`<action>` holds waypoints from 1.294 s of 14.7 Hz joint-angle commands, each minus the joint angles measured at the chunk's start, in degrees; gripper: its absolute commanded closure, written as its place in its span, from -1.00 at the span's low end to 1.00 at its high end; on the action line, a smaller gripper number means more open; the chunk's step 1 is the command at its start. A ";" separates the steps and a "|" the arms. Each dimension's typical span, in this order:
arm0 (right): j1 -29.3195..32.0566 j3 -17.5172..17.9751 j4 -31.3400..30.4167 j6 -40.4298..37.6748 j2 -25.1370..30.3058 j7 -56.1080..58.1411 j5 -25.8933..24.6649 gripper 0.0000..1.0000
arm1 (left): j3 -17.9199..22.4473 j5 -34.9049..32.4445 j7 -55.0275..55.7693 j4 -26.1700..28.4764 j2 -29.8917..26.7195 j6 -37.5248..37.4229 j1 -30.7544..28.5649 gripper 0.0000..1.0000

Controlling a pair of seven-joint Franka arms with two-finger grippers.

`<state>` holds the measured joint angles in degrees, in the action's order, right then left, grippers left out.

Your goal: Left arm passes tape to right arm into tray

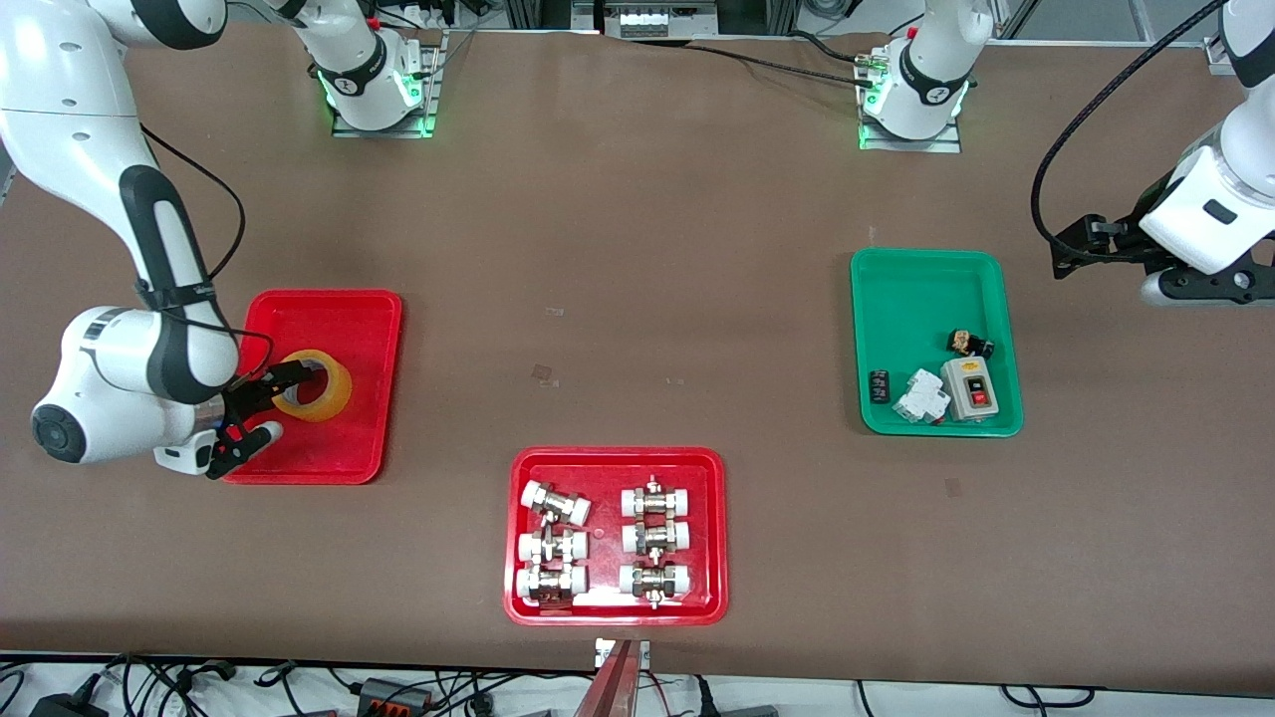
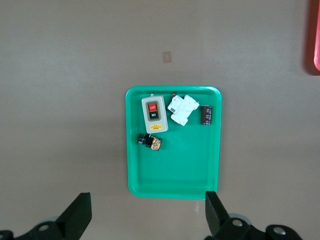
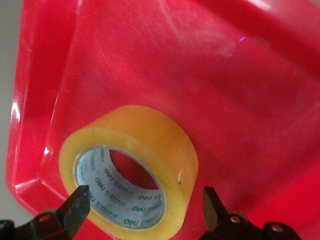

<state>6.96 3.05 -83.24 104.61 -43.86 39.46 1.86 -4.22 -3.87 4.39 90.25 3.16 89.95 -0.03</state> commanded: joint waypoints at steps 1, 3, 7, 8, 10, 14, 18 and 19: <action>-3.35 -0.33 -0.08 -0.10 4.56 -0.69 -2.30 -1.00 | 0.43 4.81 -1.49 0.19 -0.96 -0.66 -0.68 -1.00; -4.67 -0.59 1.67 -0.63 8.16 -4.02 -2.83 -1.00 | 0.44 4.75 -1.58 0.10 -0.96 -0.75 -1.03 -1.00; -5.12 -0.33 2.03 -3.25 13.88 -21.57 -5.12 -1.00 | 0.44 4.75 -1.67 0.01 -0.96 -0.83 -1.03 -1.00; -5.11 -0.24 2.03 -5.44 15.37 -25.79 -4.68 -1.00 | 0.44 4.75 -1.67 0.01 -0.87 -0.83 -1.03 -1.00; -5.20 -0.15 2.03 -9.14 18.36 -32.75 -4.59 -1.00 | 0.44 4.83 -1.67 0.01 -0.96 -0.92 -1.03 -1.00; -5.12 -0.15 5.09 -13.28 21.19 -33.57 -4.68 -1.00 | 0.35 4.83 -1.67 0.01 -0.87 -0.83 -1.03 -1.00; -5.20 -0.42 13.36 -20.66 21.28 -37.85 -4.76 -1.00 | 0.17 4.83 -1.67 0.01 -0.87 -0.83 -1.03 -1.00; -5.12 -0.33 13.46 -20.58 21.80 -41.70 -4.68 -1.00 | 0.26 4.83 -1.67 0.01 -0.87 -0.92 -1.03 -1.00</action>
<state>1.99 2.74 -72.27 86.18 -21.87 3.38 -2.35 -3.94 -0.10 4.07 90.25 3.09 89.86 -0.75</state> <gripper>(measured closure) 0.000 0.000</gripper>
